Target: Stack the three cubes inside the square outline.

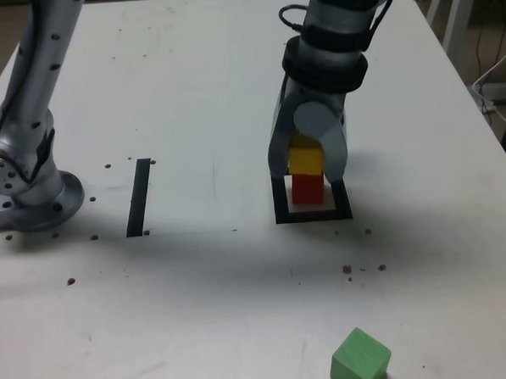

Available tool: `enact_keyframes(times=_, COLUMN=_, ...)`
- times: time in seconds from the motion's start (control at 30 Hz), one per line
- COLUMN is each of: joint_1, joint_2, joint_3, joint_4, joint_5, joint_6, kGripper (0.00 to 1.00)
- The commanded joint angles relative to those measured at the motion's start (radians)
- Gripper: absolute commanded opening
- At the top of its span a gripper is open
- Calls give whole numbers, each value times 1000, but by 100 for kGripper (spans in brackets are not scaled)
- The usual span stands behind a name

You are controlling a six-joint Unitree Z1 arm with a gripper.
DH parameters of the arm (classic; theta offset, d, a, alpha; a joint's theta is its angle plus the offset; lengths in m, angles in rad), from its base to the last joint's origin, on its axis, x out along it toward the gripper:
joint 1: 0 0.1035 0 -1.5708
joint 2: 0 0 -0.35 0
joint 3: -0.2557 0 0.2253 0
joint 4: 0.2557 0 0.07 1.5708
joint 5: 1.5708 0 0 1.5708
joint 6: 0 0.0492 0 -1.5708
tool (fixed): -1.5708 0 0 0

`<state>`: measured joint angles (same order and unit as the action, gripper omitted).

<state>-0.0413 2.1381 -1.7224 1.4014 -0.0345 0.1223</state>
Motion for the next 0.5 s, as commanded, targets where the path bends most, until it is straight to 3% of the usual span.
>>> enact_keyframes(times=0.0, joint_1=3, joint_2=4, joint_3=4, joint_4=-3, joint_5=-1, joint_6=-2, kGripper=30)
enact_keyframes(times=0.27, joint_1=3, joint_2=6, joint_3=9, joint_4=-10, joint_5=-3, joint_6=-1, kGripper=34)
enact_keyframes(times=0.33, joint_1=3, joint_2=6, joint_3=11, joint_4=-11, joint_5=-3, joint_6=-1, kGripper=44)
enact_keyframes(times=0.47, joint_1=3, joint_2=5, joint_3=15, joint_4=-15, joint_5=-7, joint_6=3, kGripper=74)
